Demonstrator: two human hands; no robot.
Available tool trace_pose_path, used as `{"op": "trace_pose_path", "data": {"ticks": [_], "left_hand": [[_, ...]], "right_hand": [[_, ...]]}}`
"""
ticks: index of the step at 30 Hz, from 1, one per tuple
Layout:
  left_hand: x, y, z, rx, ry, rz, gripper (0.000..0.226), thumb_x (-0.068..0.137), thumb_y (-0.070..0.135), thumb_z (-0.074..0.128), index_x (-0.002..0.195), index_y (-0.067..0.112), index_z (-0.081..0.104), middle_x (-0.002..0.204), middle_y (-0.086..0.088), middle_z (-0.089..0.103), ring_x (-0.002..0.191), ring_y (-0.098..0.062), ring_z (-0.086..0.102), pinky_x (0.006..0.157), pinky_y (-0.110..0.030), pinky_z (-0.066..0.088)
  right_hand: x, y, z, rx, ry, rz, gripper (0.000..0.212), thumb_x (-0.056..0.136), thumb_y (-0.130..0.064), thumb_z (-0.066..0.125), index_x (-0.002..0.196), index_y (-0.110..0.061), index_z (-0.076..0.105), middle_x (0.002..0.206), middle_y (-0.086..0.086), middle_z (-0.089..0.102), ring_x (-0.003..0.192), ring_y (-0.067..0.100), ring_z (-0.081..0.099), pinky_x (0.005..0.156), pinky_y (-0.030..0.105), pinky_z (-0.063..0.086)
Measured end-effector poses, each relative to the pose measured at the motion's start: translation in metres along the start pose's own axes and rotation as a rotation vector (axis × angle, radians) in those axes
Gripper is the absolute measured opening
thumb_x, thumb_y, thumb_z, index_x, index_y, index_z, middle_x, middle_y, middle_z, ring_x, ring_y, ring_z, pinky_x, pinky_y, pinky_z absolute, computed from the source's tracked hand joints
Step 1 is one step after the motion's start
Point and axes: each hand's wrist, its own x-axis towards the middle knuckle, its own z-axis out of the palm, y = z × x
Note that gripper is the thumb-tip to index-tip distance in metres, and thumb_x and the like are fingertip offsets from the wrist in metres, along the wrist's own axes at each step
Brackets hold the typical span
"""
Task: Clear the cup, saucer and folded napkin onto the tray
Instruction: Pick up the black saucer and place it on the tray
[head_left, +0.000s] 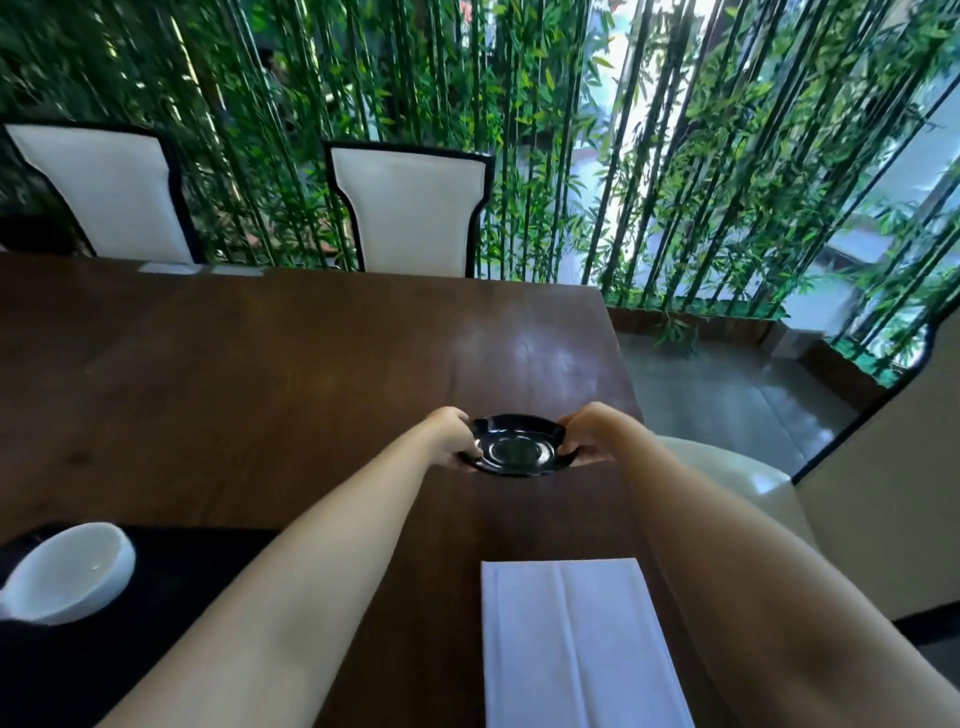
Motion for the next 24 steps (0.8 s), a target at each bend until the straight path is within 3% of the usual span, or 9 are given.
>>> {"op": "trace_pose_path", "data": {"ticks": [2, 5, 6, 9, 11, 15, 19, 22, 24], "left_hand": [[-0.016, 0.013, -0.021, -0.023, 0.001, 0.017, 0.038, 0.078, -0.021, 0.056, 0.066, 0.013, 0.045, 0.074, -0.008, 0.045, 0.060, -0.023, 0.050, 0.046, -0.033, 0.056], [-0.037, 0.024, -0.054, -0.064, 0.030, 0.069, 0.036, 0.079, -0.020, 0.057, 0.068, 0.014, 0.050, 0.076, -0.007, 0.048, 0.063, -0.022, 0.052, 0.064, -0.041, 0.058], [-0.044, 0.026, -0.065, -0.058, 0.054, 0.095, 0.031, 0.078, -0.019, 0.058, 0.074, 0.012, 0.055, 0.080, -0.007, 0.050, 0.067, -0.023, 0.054, 0.074, -0.045, 0.056], [-0.065, 0.024, -0.095, -0.050, 0.192, 0.169, 0.053, 0.077, -0.015, 0.063, 0.124, 0.006, 0.054, 0.108, -0.008, 0.051, 0.092, -0.030, 0.057, 0.086, -0.050, 0.054], [-0.082, 0.020, -0.113, -0.055, 0.283, 0.227, 0.063, 0.076, -0.014, 0.064, 0.132, 0.009, 0.048, 0.116, -0.009, 0.052, 0.096, -0.029, 0.055, 0.085, -0.053, 0.054], [-0.113, -0.001, -0.150, -0.068, 0.447, 0.313, 0.068, 0.075, -0.010, 0.067, 0.134, 0.016, 0.046, 0.135, -0.011, 0.049, 0.095, -0.024, 0.053, 0.061, -0.043, 0.058], [-0.142, -0.034, -0.183, -0.079, 0.557, 0.349, 0.070, 0.076, -0.004, 0.069, 0.136, 0.023, 0.044, 0.137, -0.010, 0.045, 0.094, -0.023, 0.054, 0.067, -0.048, 0.060], [-0.157, -0.067, -0.206, -0.094, 0.618, 0.368, 0.070, 0.075, -0.001, 0.071, 0.135, 0.025, 0.045, 0.137, -0.008, 0.046, 0.109, -0.027, 0.055, 0.074, -0.050, 0.059], [-0.164, -0.090, -0.218, -0.084, 0.660, 0.366, 0.070, 0.075, 0.002, 0.072, 0.135, 0.027, 0.045, 0.138, -0.005, 0.046, 0.119, -0.028, 0.052, 0.087, -0.051, 0.054]], "right_hand": [[-0.012, -0.025, -0.003, 0.014, -0.046, 0.012, 0.039, 0.088, 0.014, 0.044, 0.127, 0.009, 0.049, 0.080, 0.013, 0.057, 0.069, 0.020, 0.058, 0.059, 0.021, 0.057], [-0.029, -0.060, -0.003, -0.003, -0.059, -0.066, 0.038, 0.088, 0.013, 0.046, 0.125, 0.009, 0.052, 0.091, 0.015, 0.061, 0.083, 0.022, 0.062, 0.091, 0.025, 0.051], [-0.036, -0.071, -0.001, 0.001, -0.048, -0.103, 0.038, 0.086, 0.014, 0.047, 0.123, 0.009, 0.054, 0.091, 0.015, 0.062, 0.082, 0.022, 0.063, 0.093, 0.028, 0.051], [-0.058, -0.100, 0.014, -0.014, 0.026, -0.228, 0.039, 0.082, 0.017, 0.051, 0.118, 0.003, 0.058, 0.071, 0.009, 0.062, 0.047, 0.012, 0.065, 0.056, 0.021, 0.058], [-0.069, -0.116, 0.028, -0.027, 0.130, -0.332, 0.045, 0.076, 0.017, 0.055, 0.115, -0.005, 0.064, 0.066, 0.003, 0.064, 0.037, 0.005, 0.060, 0.044, 0.019, 0.055], [-0.086, -0.139, 0.062, 0.030, 0.183, -0.511, 0.054, 0.073, 0.016, 0.056, 0.118, -0.012, 0.066, 0.097, 0.009, 0.069, 0.064, 0.018, 0.062, 0.065, 0.031, 0.055], [-0.095, -0.157, 0.103, 0.129, 0.145, -0.635, 0.059, 0.072, 0.017, 0.058, 0.123, -0.012, 0.062, 0.117, 0.011, 0.067, 0.098, 0.029, 0.066, 0.077, 0.037, 0.057], [-0.095, -0.167, 0.137, 0.175, 0.093, -0.678, 0.061, 0.071, 0.018, 0.058, 0.124, -0.011, 0.060, 0.113, 0.012, 0.069, 0.089, 0.023, 0.064, 0.061, 0.028, 0.052], [-0.092, -0.168, 0.161, 0.187, 0.064, -0.703, 0.063, 0.070, 0.019, 0.057, 0.125, -0.011, 0.060, 0.110, 0.011, 0.070, 0.088, 0.022, 0.064, 0.066, 0.031, 0.054]]}}
